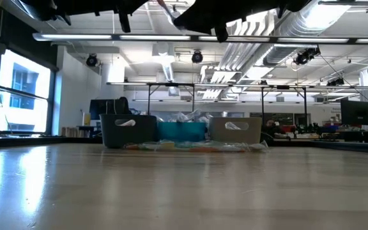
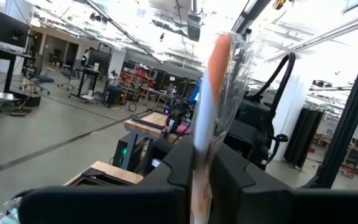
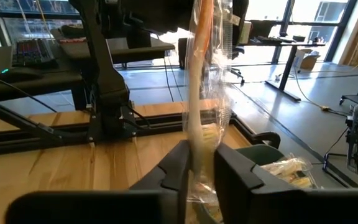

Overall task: Pick & Place Toothbrushes
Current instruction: Put the orange toothbrush into the dark blue bin

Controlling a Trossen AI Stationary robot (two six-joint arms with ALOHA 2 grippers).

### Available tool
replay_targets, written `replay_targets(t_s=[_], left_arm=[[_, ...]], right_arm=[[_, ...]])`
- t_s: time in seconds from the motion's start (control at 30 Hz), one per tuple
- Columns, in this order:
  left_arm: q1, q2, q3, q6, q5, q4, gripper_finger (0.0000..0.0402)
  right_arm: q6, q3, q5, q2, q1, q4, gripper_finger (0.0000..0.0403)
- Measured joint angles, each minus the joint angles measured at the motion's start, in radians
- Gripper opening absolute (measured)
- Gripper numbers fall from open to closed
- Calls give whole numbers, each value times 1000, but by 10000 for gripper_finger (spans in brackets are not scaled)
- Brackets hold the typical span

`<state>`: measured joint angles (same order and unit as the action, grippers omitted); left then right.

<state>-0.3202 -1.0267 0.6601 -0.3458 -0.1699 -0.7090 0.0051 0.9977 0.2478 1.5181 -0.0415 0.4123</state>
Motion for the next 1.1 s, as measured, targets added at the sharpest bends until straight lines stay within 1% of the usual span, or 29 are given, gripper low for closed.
replay_targets(t_s=[0.1,0.23,0.33,0.4,0.47,0.53,0.6,0.73,0.87,0.93,1.1], left_arm=[[0,0,0,0,0,2,26],[-6,1,0,7,4,6,25],[-41,10,0,0,3,18,25],[-73,19,1,-2,3,46,25],[-112,35,2,-8,3,117,25],[-153,51,1,-24,4,185,25],[-194,69,1,-34,7,273,25],[-259,82,1,-36,54,459,24],[-313,83,1,-74,94,606,24],[-329,80,1,-82,106,654,24],[-330,72,1,-89,173,746,24]], right_arm=[[-1,0,0,-4,3,-8,85],[-2,0,18,-34,10,-10,145],[-2,0,94,-79,22,-38,196],[-2,0,135,-121,30,-97,227],[9,0,183,-173,36,-178,251],[43,0,241,-217,42,-252,265],[78,0,275,-265,46,-350,270],[141,0,312,-316,48,-463,264],[166,0,311,-317,48,-492,250],[167,0,307,-314,48,-493,244],[203,0,297,-296,48,-520,234]])
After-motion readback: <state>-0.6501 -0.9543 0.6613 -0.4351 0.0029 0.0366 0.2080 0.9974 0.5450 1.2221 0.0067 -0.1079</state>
